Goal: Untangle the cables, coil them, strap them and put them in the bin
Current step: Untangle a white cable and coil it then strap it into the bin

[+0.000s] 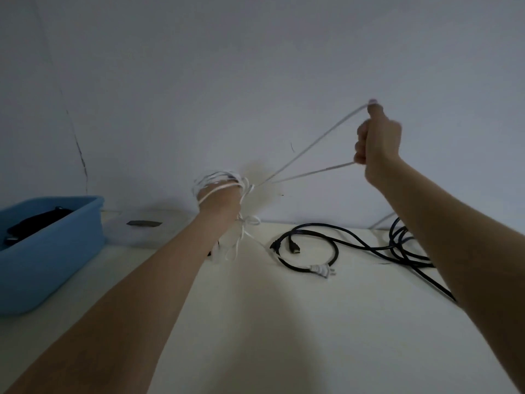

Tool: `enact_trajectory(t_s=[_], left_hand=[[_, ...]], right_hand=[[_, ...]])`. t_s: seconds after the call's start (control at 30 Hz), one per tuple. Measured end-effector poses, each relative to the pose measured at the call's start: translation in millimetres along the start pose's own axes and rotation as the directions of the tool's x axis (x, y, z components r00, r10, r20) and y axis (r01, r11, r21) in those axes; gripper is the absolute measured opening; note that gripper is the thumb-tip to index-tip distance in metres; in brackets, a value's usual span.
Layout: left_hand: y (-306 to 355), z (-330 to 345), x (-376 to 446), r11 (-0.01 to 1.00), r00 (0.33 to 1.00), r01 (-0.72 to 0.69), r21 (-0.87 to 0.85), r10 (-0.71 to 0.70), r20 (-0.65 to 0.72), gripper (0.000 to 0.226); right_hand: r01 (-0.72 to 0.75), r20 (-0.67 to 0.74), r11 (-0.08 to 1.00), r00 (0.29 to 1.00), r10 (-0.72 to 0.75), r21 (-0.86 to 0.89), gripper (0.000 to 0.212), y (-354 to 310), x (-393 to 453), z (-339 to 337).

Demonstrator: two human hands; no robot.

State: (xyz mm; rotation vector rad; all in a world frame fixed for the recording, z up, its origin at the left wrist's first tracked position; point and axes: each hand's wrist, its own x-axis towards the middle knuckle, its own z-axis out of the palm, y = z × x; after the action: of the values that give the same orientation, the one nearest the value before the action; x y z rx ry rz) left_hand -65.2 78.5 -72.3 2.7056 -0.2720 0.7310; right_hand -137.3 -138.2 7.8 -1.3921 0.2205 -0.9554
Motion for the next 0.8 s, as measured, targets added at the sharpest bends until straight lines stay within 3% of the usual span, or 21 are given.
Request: enact_trajectory(t_s=[0.03,0.07,0.13,0.2,0.27,0.33,0.4,0.5,0.57,0.63,0.67,0.7,0.8], left_hand=[[2,-1,-3,0.995,0.992,-0.053,0.09,0.062,-0.107,0.035],[1,-1,-2,0.983,0.981,-0.072,0.166,0.1,-0.166,0.038],[-7,5,9,0.992,0.994,-0.105,0.065,0.104,0.02,0.034],[-12,4,16,0.994,0.937,0.029,-0.11,0.011,0.35,0.034],[-16,-3,19,0.952,0.909,0.144,-0.271,-0.019,0.416,0.038],[-18,-8,21,0.901,0.916,0.197,-0.385,-0.03,0.399,0.037],[-17,-11,22,0.881,0.922,0.201,-0.428,-0.023,0.387,0.037],[-7,-18,25,0.87,0.943,0.177,-0.46,-0.016,0.334,0.036],[3,-21,25,0.869,0.953,0.172,-0.463,-0.028,0.301,0.035],[10,-22,24,0.848,0.959,0.193,-0.494,-0.057,0.277,0.039],[13,-23,24,0.822,0.962,0.205,-0.531,-0.069,0.265,0.04],[16,-25,23,0.789,0.962,0.219,-0.575,-0.077,0.261,0.039],[29,-38,19,0.638,0.956,0.273,-0.72,-0.1,0.274,0.03]], right_hand=[[0.227,0.001,0.947,0.972,-0.233,-0.228,0.054,-5,4,2],[0.415,0.092,0.812,0.905,-0.416,-0.409,0.057,-9,6,2],[0.578,0.288,0.532,0.797,-0.531,-0.618,0.058,-12,5,4],[0.549,0.398,0.319,0.81,-0.432,-0.772,0.05,-3,11,3],[0.49,0.475,0.104,0.869,-0.141,-0.865,0.045,17,12,3],[0.509,0.492,-0.004,0.835,0.246,-0.861,0.043,29,5,3],[0.54,0.471,0.0,0.734,0.49,-0.842,0.061,25,-6,6],[0.569,0.551,0.164,0.621,0.558,-0.806,0.088,7,-16,19],[0.553,0.67,0.38,0.648,0.363,-0.741,0.085,-3,-22,31],[0.648,0.689,0.437,0.72,-0.083,-0.624,0.057,-3,-30,44],[0.697,0.645,0.439,0.707,-0.29,-0.567,0.039,-2,-35,50],[0.709,0.624,0.463,0.698,-0.352,-0.532,0.029,1,-41,54],[0.665,0.716,0.51,0.686,-0.129,-0.545,0.044,17,-55,63]])
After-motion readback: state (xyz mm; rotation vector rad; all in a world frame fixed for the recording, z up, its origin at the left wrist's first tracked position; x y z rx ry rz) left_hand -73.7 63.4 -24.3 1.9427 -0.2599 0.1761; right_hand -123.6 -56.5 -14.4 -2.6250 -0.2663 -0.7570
